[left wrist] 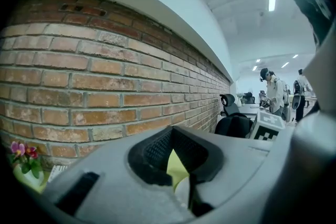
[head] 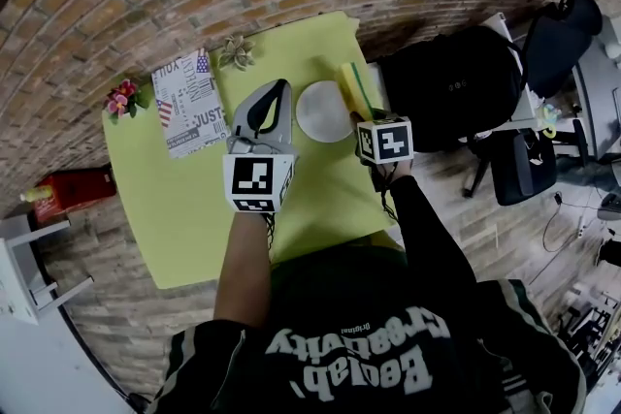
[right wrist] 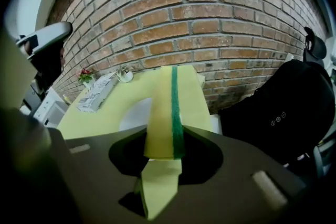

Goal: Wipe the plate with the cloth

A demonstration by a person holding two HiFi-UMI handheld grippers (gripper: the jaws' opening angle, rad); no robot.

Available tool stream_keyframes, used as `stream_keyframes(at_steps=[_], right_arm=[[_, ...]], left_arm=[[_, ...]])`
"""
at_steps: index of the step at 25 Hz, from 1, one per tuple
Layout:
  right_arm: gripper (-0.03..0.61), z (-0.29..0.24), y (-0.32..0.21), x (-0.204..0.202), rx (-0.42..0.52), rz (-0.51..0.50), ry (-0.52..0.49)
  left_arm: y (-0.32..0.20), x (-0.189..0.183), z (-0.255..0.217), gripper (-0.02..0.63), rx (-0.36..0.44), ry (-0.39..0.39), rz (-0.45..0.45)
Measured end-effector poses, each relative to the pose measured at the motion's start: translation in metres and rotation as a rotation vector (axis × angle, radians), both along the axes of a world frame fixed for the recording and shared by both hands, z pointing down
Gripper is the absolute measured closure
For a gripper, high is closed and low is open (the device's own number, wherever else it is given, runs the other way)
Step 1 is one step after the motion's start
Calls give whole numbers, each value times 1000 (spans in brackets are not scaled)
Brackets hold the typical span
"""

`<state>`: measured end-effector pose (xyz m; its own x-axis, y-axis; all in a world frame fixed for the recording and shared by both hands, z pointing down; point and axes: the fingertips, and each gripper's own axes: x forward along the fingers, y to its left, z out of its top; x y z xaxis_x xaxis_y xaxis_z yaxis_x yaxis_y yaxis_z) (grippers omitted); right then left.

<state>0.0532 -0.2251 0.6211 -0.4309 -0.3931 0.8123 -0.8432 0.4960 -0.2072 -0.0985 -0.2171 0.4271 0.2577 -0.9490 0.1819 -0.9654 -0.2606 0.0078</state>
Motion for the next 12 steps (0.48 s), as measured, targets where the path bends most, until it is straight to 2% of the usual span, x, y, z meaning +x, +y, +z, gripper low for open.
stream_keyframes(at_steps=[4, 8, 12], right_arm=[[445, -4, 18, -32, -26, -61, -52], [445, -1, 41, -63, -48, -158, -56], [445, 7, 58, -80, -89, -202, -65]], left_arm=[[4, -9, 2, 611, -10, -12, -29], [10, -14, 6, 611, -30, -34, -33], [15, -17, 9, 611, -41, -43, -37]])
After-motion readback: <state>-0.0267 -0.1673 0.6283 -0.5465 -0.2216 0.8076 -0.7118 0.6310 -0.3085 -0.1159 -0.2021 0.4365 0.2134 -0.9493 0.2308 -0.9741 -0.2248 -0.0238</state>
